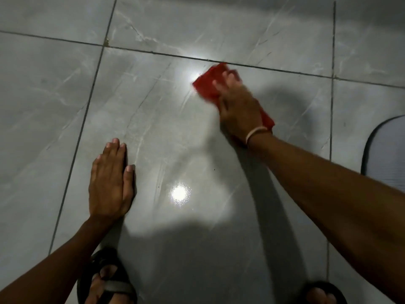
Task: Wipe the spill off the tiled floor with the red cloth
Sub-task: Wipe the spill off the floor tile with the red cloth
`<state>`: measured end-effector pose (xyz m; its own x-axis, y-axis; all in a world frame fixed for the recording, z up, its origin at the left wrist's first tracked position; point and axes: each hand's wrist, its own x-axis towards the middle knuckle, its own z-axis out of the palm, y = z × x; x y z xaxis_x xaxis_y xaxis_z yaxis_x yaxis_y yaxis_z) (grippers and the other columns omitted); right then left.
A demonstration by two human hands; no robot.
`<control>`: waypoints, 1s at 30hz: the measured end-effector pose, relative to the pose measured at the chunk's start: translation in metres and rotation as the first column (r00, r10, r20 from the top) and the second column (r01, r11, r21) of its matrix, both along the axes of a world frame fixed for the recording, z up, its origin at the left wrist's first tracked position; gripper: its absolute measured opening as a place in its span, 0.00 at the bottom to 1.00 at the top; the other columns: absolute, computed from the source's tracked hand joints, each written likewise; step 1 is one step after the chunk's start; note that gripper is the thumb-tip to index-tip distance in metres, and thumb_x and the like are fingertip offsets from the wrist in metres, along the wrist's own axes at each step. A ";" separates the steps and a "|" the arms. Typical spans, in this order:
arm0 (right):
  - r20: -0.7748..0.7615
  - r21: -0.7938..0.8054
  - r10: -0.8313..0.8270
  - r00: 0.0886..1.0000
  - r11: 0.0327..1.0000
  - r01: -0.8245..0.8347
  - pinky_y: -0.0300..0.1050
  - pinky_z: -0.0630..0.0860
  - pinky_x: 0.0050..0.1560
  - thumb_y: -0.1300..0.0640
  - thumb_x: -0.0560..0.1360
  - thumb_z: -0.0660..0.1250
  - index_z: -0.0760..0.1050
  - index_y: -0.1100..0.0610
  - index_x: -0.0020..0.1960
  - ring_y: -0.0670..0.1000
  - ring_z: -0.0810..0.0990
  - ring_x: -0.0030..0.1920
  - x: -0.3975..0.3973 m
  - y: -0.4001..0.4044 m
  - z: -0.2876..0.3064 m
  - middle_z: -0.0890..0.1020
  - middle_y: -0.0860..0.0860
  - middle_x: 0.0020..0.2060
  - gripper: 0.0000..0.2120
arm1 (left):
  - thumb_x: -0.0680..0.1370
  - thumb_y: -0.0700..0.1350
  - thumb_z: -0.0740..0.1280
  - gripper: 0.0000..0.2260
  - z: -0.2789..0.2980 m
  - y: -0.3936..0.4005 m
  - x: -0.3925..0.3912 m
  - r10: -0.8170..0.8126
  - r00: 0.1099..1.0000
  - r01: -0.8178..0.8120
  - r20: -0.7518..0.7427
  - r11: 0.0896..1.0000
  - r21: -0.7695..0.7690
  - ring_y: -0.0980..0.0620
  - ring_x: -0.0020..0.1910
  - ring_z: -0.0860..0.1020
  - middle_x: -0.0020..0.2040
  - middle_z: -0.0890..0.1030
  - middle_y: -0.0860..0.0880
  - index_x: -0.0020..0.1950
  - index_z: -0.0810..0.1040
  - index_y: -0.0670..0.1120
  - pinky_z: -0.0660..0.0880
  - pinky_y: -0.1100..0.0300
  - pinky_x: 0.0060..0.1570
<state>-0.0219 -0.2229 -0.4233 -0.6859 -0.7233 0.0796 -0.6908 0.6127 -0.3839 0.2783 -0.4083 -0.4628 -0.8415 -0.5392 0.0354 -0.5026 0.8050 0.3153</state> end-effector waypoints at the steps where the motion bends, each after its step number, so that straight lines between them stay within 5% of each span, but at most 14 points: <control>1: 0.028 0.039 -0.155 0.988 0.987 0.153 0.58 0.62 0.81 0.60 0.83 0.61 0.68 0.58 0.77 0.62 0.64 0.79 -0.013 -0.010 0.003 0.65 0.62 0.79 0.22 | 0.84 0.49 0.52 0.25 0.001 0.000 -0.001 0.000 1.000 0.000 0.002 1.000 0.000 0.48 0.83 0.56 0.82 0.61 0.43 0.81 0.60 0.43 0.51 0.51 0.80; 3: 0.040 0.062 -0.207 0.978 0.977 0.204 0.56 0.58 0.82 0.60 0.84 0.60 0.64 0.58 0.79 0.61 0.60 0.81 -0.003 -0.018 0.006 0.62 0.61 0.81 0.24 | 0.84 0.49 0.53 0.25 0.002 -0.001 -0.001 -0.001 1.000 0.001 0.007 1.000 0.007 0.47 0.82 0.57 0.82 0.61 0.43 0.81 0.60 0.42 0.51 0.51 0.80; 6: 0.004 -0.027 0.131 0.991 0.991 -0.131 0.62 0.66 0.78 0.65 0.79 0.66 0.71 0.63 0.74 0.65 0.66 0.78 0.095 0.019 0.002 0.69 0.65 0.76 0.23 | 0.84 0.50 0.53 0.26 0.003 0.001 -0.001 0.004 1.000 -0.004 0.002 1.000 0.024 0.46 0.82 0.58 0.82 0.61 0.43 0.81 0.60 0.43 0.50 0.51 0.80; 9: 0.194 -0.075 0.588 0.785 0.807 -0.586 0.57 0.62 0.81 0.61 0.81 0.63 0.72 0.61 0.74 0.60 0.66 0.79 0.219 0.092 -0.001 0.71 0.61 0.76 0.22 | 0.84 0.50 0.52 0.26 0.001 -0.001 -0.001 -0.005 1.000 0.005 -0.013 1.000 0.006 0.44 0.82 0.58 0.82 0.62 0.42 0.81 0.60 0.42 0.52 0.49 0.79; 12: 0.207 -0.084 0.739 0.641 0.666 -0.741 0.50 0.59 0.83 0.57 0.83 0.59 0.71 0.58 0.75 0.55 0.65 0.80 0.223 0.142 -0.008 0.70 0.58 0.78 0.21 | 0.84 0.51 0.51 0.26 0.001 0.001 0.000 -0.014 0.999 0.013 -0.029 1.000 -0.007 0.44 0.82 0.59 0.82 0.62 0.41 0.81 0.60 0.42 0.52 0.49 0.79; 15: 0.050 0.010 0.508 0.860 0.861 -0.509 0.57 0.67 0.79 0.58 0.80 0.66 0.73 0.56 0.74 0.56 0.68 0.79 0.124 0.166 -0.011 0.72 0.58 0.76 0.22 | 0.85 0.51 0.50 0.26 0.001 0.000 -0.001 -0.009 1.000 0.009 -0.019 1.000 -0.007 0.45 0.82 0.58 0.82 0.62 0.41 0.81 0.60 0.43 0.51 0.50 0.79; 17: 0.005 0.065 0.126 0.992 0.990 -0.126 0.63 0.68 0.76 0.60 0.81 0.66 0.72 0.56 0.75 0.60 0.66 0.79 0.045 0.175 -0.010 0.70 0.60 0.77 0.22 | 0.84 0.51 0.51 0.26 0.002 0.000 -0.002 0.003 1.000 -0.003 -0.016 1.000 0.001 0.45 0.82 0.58 0.82 0.62 0.41 0.81 0.60 0.43 0.52 0.49 0.79; 20: -0.007 0.028 -0.359 0.933 0.933 0.359 0.65 0.62 0.79 0.60 0.83 0.62 0.66 0.56 0.78 0.62 0.62 0.80 -0.028 0.142 -0.007 0.65 0.62 0.79 0.24 | 0.84 0.50 0.53 0.25 0.005 0.003 -0.005 0.036 0.999 -0.036 0.003 0.999 0.003 0.44 0.81 0.59 0.82 0.62 0.41 0.81 0.61 0.43 0.54 0.47 0.79; 22: -0.027 -0.001 -0.441 0.897 0.897 0.441 0.63 0.61 0.81 0.58 0.83 0.61 0.65 0.58 0.78 0.63 0.62 0.80 -0.018 0.096 -0.006 0.65 0.63 0.79 0.24 | 0.84 0.49 0.53 0.25 0.006 0.003 -0.005 0.034 0.999 -0.034 0.011 0.999 0.011 0.45 0.82 0.59 0.82 0.62 0.42 0.81 0.61 0.42 0.54 0.47 0.79; 26: 0.026 -0.007 0.175 0.984 0.985 -0.175 0.62 0.66 0.78 0.59 0.82 0.53 0.65 0.54 0.79 0.59 0.63 0.80 0.120 0.061 -0.016 0.66 0.58 0.79 0.25 | 0.84 0.50 0.53 0.26 0.006 0.002 -0.004 0.021 1.000 -0.021 0.009 0.999 0.044 0.46 0.82 0.57 0.82 0.61 0.43 0.81 0.60 0.43 0.54 0.46 0.80; 30: 0.198 -0.014 0.696 0.691 0.706 -0.708 0.54 0.64 0.79 0.55 0.83 0.53 0.64 0.54 0.79 0.53 0.60 0.82 0.224 0.145 -0.018 0.64 0.56 0.81 0.25 | 0.84 0.49 0.53 0.26 0.005 0.002 -0.001 0.008 1.000 -0.007 -0.013 0.999 0.034 0.46 0.82 0.57 0.82 0.61 0.43 0.81 0.60 0.42 0.54 0.46 0.80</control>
<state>0.2016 -0.0778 -0.4409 0.0263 -0.9985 -0.0480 -0.8532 0.0026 -0.5216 0.2778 -0.4068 -0.4574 -0.8369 -0.5466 0.0277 -0.5043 0.7898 0.3492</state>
